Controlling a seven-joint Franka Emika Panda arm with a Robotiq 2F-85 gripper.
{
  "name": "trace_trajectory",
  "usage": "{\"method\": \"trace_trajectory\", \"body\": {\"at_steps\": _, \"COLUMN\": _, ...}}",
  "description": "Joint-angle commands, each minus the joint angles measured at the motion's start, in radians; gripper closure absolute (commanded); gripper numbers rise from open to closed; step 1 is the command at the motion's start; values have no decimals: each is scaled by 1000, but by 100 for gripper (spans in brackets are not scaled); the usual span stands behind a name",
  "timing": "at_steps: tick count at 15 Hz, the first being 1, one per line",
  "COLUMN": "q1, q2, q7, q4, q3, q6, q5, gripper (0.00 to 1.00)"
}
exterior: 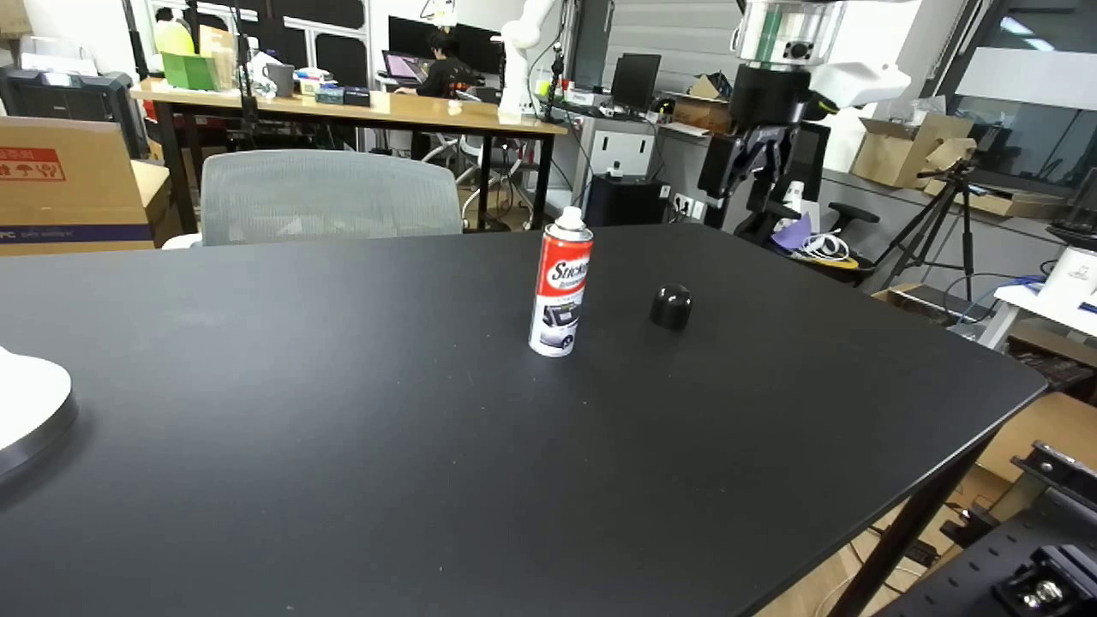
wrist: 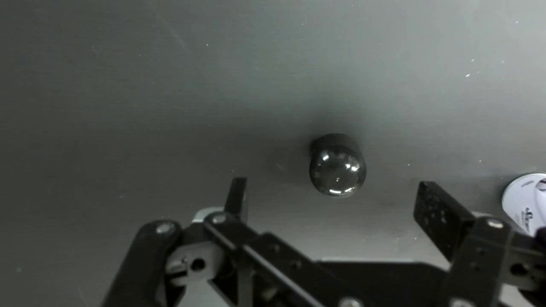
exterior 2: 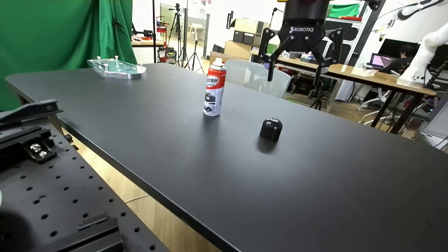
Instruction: Put the black lid on top of the spray can
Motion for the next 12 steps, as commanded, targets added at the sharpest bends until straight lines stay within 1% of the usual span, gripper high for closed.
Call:
{"method": "trace_trajectory", "body": {"at_steps": 1, "q1": -10, "q2": 110, "q7": 113, "q4": 78, "q3": 5, "q6": 63, "q5": -25, "gripper": 0}}
{"method": "trace_trajectory", "body": {"at_steps": 3, "q1": -12, "q2": 156, "q7": 125, "q4": 106, "q3": 10, "q6": 80, "q5": -12, "gripper": 0}}
{"method": "trace_trajectory", "body": {"at_steps": 6, "q1": -23, "q2": 211, "q7": 110, "q4": 147, "q3": 34, "q6": 64, "q5": 25, "gripper": 0}}
{"method": "trace_trajectory", "body": {"at_steps": 12, "q1": -52, "q2": 279, "q7": 91, "q4": 183, "q3": 81, "q6": 45, "q5": 77, "gripper": 0}}
